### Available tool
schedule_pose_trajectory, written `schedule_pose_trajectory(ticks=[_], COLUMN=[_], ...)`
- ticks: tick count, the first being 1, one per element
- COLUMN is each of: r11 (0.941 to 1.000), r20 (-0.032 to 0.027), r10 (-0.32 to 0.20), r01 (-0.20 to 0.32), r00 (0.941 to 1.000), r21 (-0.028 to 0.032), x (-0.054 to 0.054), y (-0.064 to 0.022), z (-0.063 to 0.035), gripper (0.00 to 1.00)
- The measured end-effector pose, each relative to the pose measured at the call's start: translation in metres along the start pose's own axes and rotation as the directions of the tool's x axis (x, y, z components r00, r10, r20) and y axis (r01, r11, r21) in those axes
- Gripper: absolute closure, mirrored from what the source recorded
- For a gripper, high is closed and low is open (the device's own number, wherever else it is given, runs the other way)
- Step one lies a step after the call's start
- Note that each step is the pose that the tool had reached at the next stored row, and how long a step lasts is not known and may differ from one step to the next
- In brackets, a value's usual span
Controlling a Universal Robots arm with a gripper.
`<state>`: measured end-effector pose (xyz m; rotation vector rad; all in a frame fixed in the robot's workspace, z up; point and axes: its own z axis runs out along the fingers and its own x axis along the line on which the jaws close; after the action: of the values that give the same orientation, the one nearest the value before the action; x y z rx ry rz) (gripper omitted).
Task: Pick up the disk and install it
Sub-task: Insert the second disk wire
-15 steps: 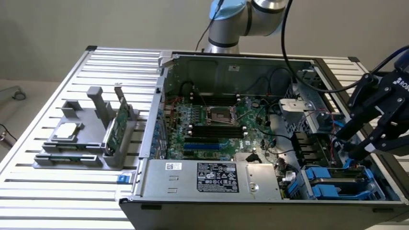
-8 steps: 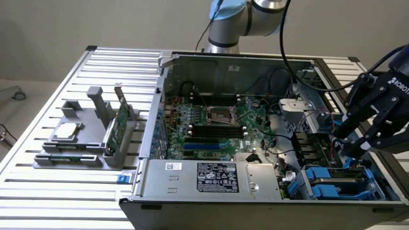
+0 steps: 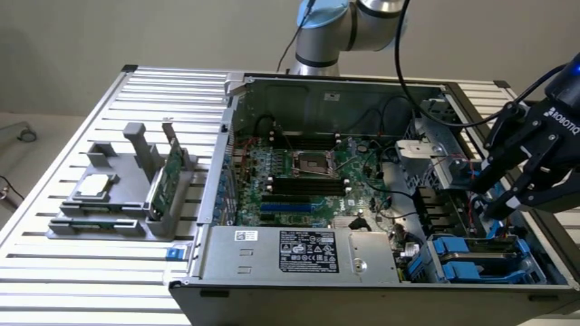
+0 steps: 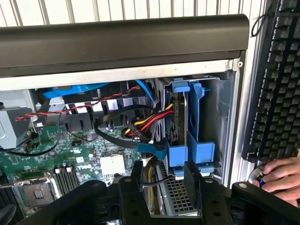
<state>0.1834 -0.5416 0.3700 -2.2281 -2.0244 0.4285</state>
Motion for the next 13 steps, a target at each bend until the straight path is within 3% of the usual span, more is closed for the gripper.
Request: schedule_pose_trajectory(ticks=[5,13], r11=[1.0,0.9998], r20=[-0.0004,0.0016], r10=[0.0,0.004], r01=[0.0,-0.004], r00=[1.0,1.0], r21=[-0.0037,-0.022], x=[0.0018,0.0041], y=[0.0004,0.0017], z=[0.0008,0.0032], gripper=[0.52,0.52])
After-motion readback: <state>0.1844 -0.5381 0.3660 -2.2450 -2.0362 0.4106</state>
